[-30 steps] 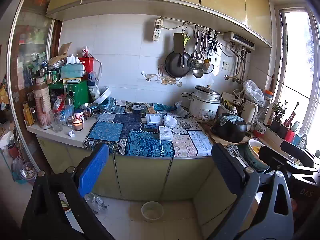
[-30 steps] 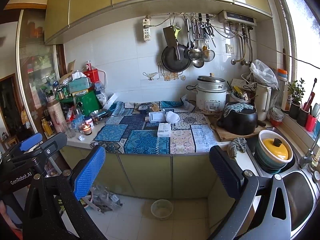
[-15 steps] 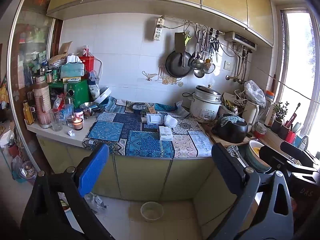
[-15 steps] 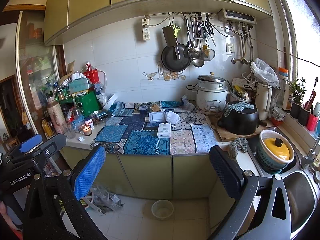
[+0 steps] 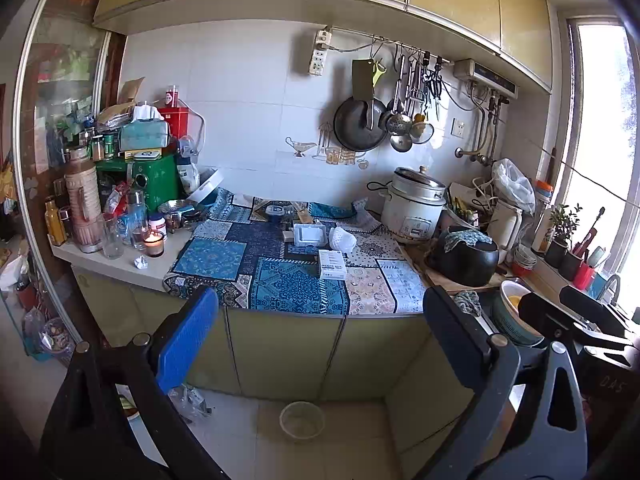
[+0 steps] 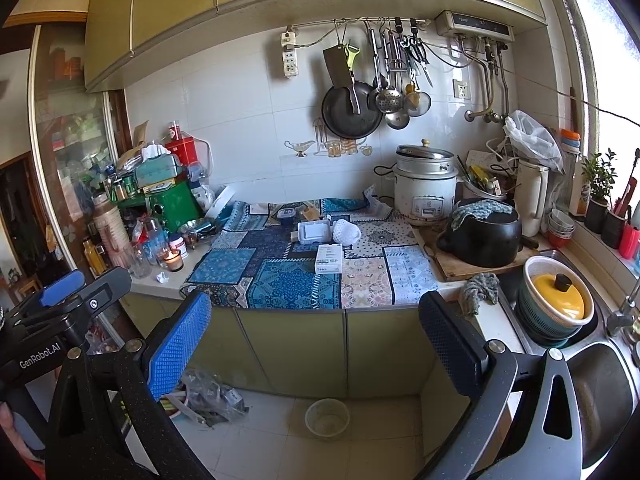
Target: Collect trash
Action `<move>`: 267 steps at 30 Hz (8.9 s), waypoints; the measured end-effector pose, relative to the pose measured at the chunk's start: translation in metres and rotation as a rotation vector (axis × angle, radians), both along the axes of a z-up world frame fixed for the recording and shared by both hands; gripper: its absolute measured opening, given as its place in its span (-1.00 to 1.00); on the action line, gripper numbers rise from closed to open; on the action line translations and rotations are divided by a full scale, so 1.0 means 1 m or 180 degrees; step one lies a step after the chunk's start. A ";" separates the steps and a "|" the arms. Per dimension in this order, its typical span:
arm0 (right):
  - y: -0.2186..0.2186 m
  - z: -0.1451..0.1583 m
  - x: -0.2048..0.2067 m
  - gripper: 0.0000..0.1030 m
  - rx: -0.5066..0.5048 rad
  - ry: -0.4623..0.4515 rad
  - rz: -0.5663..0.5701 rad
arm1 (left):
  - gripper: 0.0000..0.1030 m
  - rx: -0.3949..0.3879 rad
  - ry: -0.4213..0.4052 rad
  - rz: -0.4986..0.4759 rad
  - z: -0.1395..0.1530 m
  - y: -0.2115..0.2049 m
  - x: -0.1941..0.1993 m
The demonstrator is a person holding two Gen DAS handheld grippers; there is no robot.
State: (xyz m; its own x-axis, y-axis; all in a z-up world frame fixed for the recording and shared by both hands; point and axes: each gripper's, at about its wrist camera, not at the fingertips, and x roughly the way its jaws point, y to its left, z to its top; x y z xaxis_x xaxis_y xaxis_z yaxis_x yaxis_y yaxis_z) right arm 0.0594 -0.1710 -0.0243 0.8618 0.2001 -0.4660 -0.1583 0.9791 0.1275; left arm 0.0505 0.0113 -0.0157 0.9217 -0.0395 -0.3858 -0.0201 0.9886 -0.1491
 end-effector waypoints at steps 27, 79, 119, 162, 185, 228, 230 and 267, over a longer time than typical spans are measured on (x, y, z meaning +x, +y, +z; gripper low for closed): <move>-0.035 -0.061 0.138 1.00 0.0023 0.0620 -0.0287 | 0.99 0.0105 0.0571 0.0344 -0.058 0.036 0.202; -0.077 -0.236 0.528 0.55 0.0430 0.2529 0.0438 | 0.99 -0.0143 0.2019 -0.0181 -0.198 -0.018 0.668; -0.122 -0.194 0.509 0.55 0.0386 0.1858 0.0169 | -0.26 -0.0432 0.1826 -0.0323 -0.198 -0.081 0.646; 0.000 -0.420 0.237 0.55 0.0134 0.2597 -0.0075 | -0.21 -0.0503 0.3113 -0.0439 -0.500 0.008 0.317; 0.044 -0.772 0.294 0.55 0.0418 0.3154 0.0397 | -0.08 -0.0732 0.3726 -0.0537 -0.899 0.010 0.354; 0.041 -0.664 0.284 0.56 -0.0327 0.3001 0.0687 | 0.33 -0.0548 0.2863 0.0021 -0.697 0.059 0.313; 0.031 -0.614 0.285 0.56 -0.0264 0.2914 0.0658 | 0.33 -0.0549 0.2787 0.0024 -0.654 0.057 0.311; -0.018 -0.079 0.321 0.57 -0.0046 0.0637 -0.0214 | 0.42 0.0071 0.1055 -0.0052 -0.089 0.053 0.398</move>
State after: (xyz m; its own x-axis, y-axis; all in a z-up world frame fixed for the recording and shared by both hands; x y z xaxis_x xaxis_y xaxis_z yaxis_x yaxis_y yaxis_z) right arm 0.3805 -0.1891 -0.1031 0.7630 0.1373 -0.6316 -0.0655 0.9886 0.1357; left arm 0.4487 0.0640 -0.1048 0.7452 -0.0412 -0.6655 -0.0481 0.9922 -0.1153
